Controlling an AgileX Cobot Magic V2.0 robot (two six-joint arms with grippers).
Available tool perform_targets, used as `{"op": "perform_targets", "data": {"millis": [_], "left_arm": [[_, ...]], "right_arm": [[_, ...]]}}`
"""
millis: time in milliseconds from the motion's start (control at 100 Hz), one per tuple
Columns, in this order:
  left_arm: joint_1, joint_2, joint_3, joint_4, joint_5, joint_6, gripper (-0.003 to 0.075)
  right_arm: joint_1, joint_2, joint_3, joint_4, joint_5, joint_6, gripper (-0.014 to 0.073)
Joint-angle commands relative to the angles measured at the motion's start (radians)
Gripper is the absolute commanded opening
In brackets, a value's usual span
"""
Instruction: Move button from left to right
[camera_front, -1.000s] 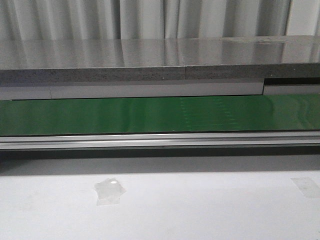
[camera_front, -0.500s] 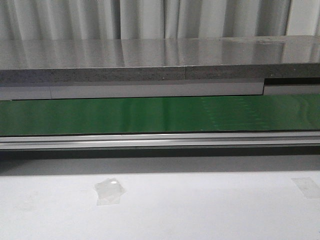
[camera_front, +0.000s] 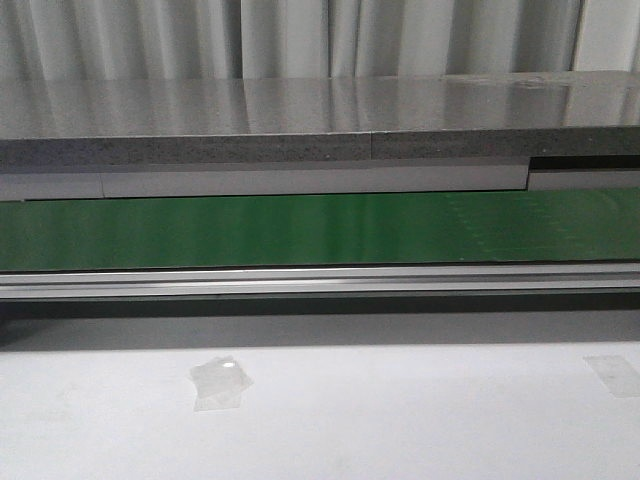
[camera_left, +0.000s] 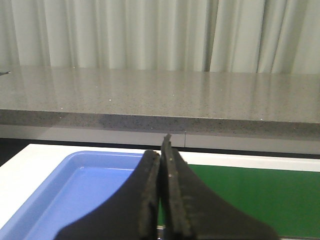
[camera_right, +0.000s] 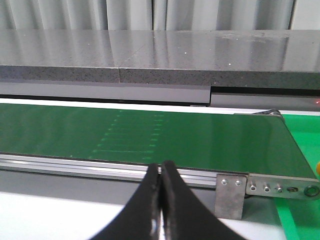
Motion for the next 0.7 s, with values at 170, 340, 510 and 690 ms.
{"op": "perform_targets", "data": {"millis": [170,340,510,690], "left_arm": [[-0.006,-0.102,0.076,-0.009,-0.11,-0.014,-0.002],[-0.048,-0.1,0.119,-0.009,-0.112,-0.018,-0.002],[-0.092,-0.1,0.148,-0.007,-0.113,-0.018,-0.002],[-0.093,-0.1,0.148,-0.007,-0.116,-0.018,-0.002]], "right_arm": [[-0.001,-0.021,-0.016,0.003,-0.082,-0.002,-0.0065],[-0.001,-0.021,-0.016,0.003,-0.082,-0.002,-0.0065],[-0.001,-0.021,-0.016,0.003,-0.082,-0.002,-0.0065],[-0.001,-0.021,-0.016,0.003,-0.082,-0.002,-0.0065]]}}
